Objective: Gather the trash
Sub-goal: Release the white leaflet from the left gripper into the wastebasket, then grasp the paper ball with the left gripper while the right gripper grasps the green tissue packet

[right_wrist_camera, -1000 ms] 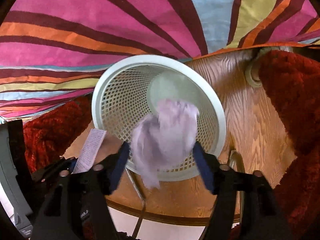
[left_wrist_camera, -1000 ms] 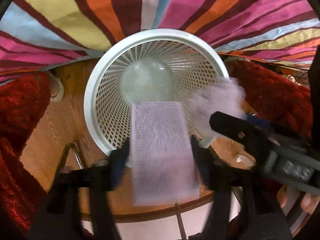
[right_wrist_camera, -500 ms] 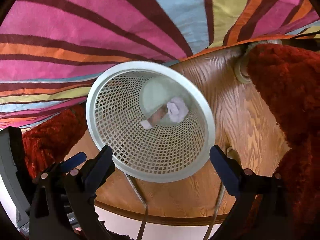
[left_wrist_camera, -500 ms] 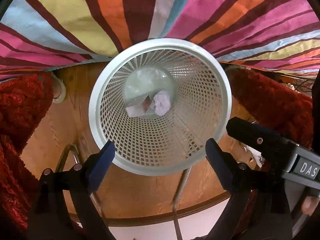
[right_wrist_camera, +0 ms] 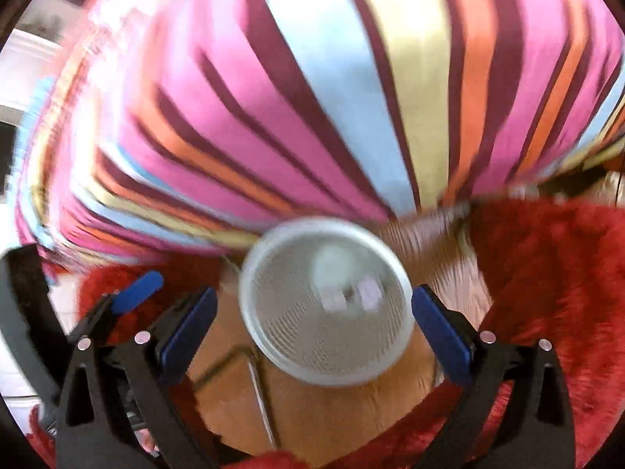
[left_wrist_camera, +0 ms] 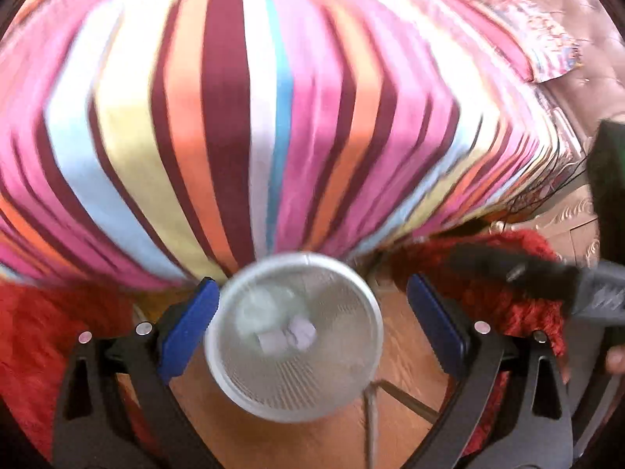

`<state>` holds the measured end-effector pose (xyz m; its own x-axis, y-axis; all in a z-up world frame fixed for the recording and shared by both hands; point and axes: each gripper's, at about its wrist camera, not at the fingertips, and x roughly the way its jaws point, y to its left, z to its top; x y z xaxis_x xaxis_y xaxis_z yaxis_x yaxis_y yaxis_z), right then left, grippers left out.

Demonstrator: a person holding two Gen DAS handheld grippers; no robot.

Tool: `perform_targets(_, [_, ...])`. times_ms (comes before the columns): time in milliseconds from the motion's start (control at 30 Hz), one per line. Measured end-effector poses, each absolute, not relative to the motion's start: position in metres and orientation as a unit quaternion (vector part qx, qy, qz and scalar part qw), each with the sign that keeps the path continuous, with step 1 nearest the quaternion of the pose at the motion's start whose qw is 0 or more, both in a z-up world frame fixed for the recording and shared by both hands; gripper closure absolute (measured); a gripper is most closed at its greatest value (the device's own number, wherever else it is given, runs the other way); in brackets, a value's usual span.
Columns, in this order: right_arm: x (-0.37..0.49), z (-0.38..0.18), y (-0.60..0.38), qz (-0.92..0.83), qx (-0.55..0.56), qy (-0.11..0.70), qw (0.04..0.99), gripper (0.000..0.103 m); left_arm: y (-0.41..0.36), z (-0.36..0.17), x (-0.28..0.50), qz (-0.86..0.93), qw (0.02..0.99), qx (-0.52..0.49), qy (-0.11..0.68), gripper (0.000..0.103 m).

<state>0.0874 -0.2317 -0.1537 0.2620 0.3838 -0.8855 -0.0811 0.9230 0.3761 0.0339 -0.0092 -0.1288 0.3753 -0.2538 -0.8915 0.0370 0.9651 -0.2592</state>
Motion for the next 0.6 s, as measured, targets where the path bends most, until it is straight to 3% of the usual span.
perform_targets(100, [0.094,-0.102,-0.235,0.15,0.118,0.47,0.862,0.008,0.001,-0.093,0.049,-0.063,0.861,-0.07,0.5,0.009])
perform_targets(167, [0.107,-0.085,-0.232,0.145,0.099,0.432,0.885,0.008,0.015,-0.07,0.064,-0.046,0.885,-0.069,0.459,0.009])
perform_targets(333, [0.158,-0.057,-0.224,0.134,0.103,0.373,0.912,0.008,0.058,-0.024,0.117,0.006,0.915,-0.072,0.397,0.009])
perform_targets(600, [0.258,-0.036,-0.186,0.129,0.122,0.358,0.917,0.008,0.104,-0.01,0.221,0.053,0.912,-0.102,0.394,0.009])
